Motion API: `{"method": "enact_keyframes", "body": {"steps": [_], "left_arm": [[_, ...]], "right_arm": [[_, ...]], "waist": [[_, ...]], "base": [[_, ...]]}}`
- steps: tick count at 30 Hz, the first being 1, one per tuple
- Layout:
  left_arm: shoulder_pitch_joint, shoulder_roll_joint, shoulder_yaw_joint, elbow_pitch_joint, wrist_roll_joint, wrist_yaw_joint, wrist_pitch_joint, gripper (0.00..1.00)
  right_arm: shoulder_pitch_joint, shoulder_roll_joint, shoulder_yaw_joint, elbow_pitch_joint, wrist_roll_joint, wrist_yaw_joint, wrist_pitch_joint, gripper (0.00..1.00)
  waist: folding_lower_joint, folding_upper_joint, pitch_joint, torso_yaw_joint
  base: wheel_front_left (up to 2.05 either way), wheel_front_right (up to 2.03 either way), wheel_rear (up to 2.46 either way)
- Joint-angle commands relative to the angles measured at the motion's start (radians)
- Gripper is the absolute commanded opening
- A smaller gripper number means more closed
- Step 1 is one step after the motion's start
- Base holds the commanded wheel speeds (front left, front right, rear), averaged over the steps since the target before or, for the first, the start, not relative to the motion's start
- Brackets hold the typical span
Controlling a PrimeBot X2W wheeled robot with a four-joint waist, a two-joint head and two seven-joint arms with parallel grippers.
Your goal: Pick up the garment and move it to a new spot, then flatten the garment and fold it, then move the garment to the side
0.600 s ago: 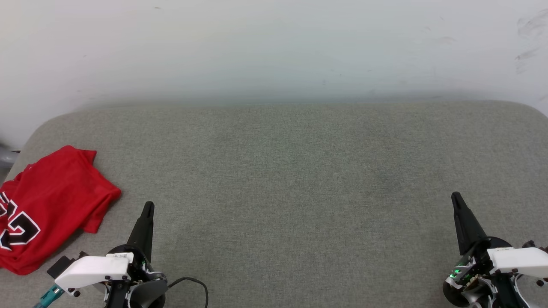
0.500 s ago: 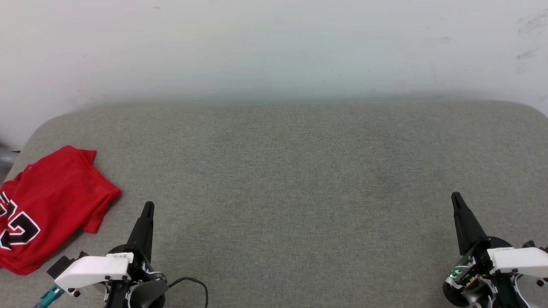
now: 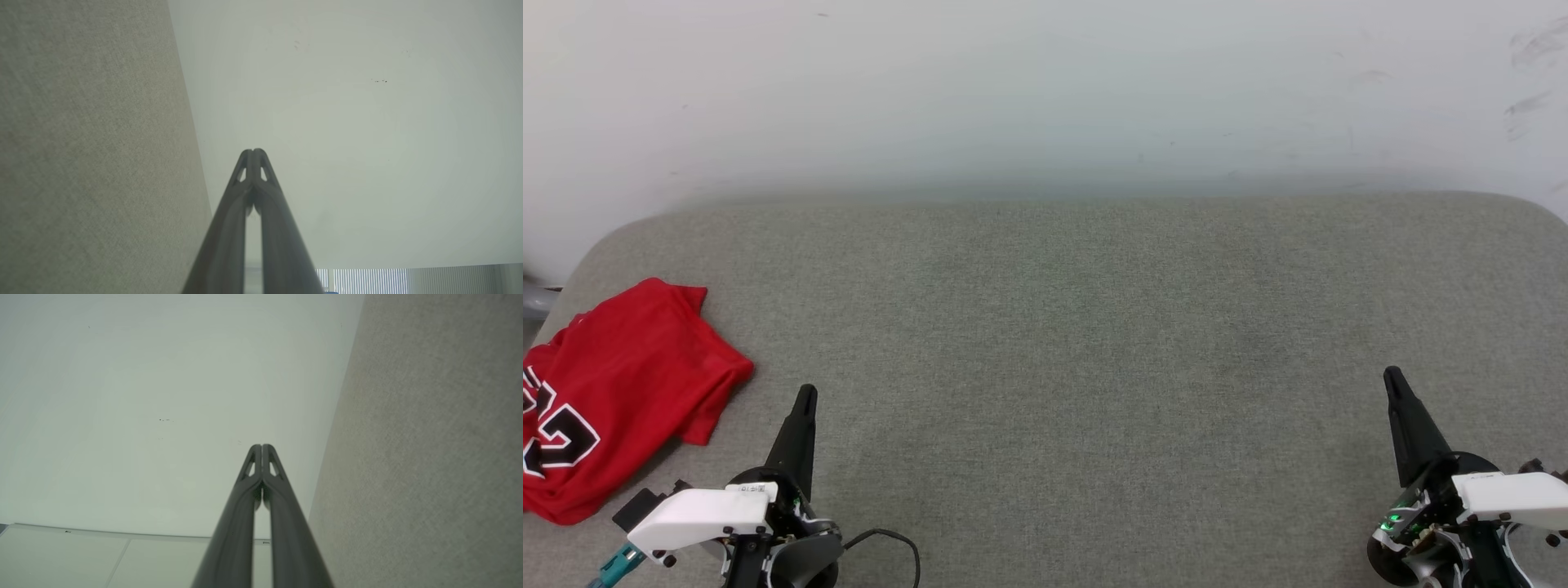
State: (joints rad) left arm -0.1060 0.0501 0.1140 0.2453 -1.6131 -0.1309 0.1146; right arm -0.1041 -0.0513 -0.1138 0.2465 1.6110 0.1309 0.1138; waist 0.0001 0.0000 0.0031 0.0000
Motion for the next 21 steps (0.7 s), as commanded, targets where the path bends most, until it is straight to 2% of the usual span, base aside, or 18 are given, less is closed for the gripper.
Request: {"method": "enact_keyframes", "body": {"steps": [1,18,19,21], "left_arm": [[-0.006,-0.001,0.002,-0.001,0.000,-0.002,0.002,0.00],[-0.006,-0.001,0.002,-0.001,0.000,-0.002,0.002,0.00],[0.000,0.000,0.000,0.000,0.000,0.000,0.000,1.00],[0.011,-0.001,-0.002,0.016,0.000,0.000,0.000,1.00]], "right_arm": [[-0.011,0.002,0.000,0.000,0.004,0.000,0.000,0.00],[-0.011,0.002,0.000,0.000,0.004,0.000,0.000,0.00],[0.000,0.000,0.000,0.000,0.000,0.000,0.000,1.00],[0.012,0.000,0.001,0.014,0.000,0.000,0.000,1.00]], "waist": [[-0.0001,0.0000,0.000,0.000],[-0.0001,0.0000,0.000,0.000],[0.0000,0.0000,0.000,0.000],[0.0000,0.0000,0.000,0.000]], "base": [[0.00,0.00,0.00],[0.00,0.00,0.00],[0.00,0.00,0.00],[0.00,0.00,0.00]]}}
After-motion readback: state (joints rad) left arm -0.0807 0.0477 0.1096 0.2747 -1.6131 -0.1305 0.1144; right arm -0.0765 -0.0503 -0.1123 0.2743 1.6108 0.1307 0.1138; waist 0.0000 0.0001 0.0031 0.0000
